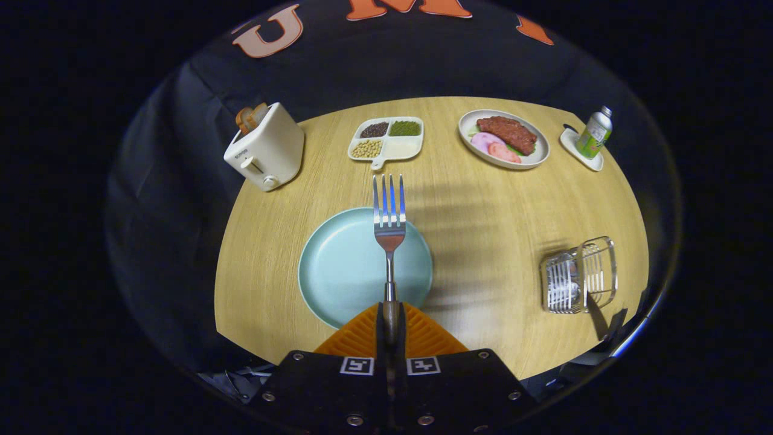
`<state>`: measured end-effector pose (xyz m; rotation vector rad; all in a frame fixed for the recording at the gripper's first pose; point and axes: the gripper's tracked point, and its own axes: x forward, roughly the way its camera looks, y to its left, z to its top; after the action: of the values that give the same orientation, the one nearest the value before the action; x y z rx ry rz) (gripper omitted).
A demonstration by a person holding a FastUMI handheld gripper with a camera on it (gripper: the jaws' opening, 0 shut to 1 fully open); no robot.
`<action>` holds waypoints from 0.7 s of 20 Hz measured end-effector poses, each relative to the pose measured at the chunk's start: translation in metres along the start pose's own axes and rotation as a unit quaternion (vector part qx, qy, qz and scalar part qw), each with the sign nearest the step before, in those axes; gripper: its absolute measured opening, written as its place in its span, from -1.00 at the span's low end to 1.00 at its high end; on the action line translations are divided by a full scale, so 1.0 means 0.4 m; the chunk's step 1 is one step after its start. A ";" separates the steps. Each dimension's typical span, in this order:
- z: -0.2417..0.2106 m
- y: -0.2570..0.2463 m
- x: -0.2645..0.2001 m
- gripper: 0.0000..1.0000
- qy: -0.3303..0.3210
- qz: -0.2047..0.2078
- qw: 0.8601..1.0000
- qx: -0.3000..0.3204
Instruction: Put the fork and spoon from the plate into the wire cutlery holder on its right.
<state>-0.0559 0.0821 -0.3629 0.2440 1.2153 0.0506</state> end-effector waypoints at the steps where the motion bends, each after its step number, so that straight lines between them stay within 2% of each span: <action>1: 0.011 -0.032 -0.022 -0.89 -0.013 -0.005 1.000 0.008; 7: 0.015 -0.229 -0.124 -0.90 -0.046 -0.041 0.996 0.057; 14: -0.041 -0.414 -0.227 -0.89 -0.034 -0.067 0.994 0.081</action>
<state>-0.1182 -0.0917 -0.3198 0.3027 1.1662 -0.1712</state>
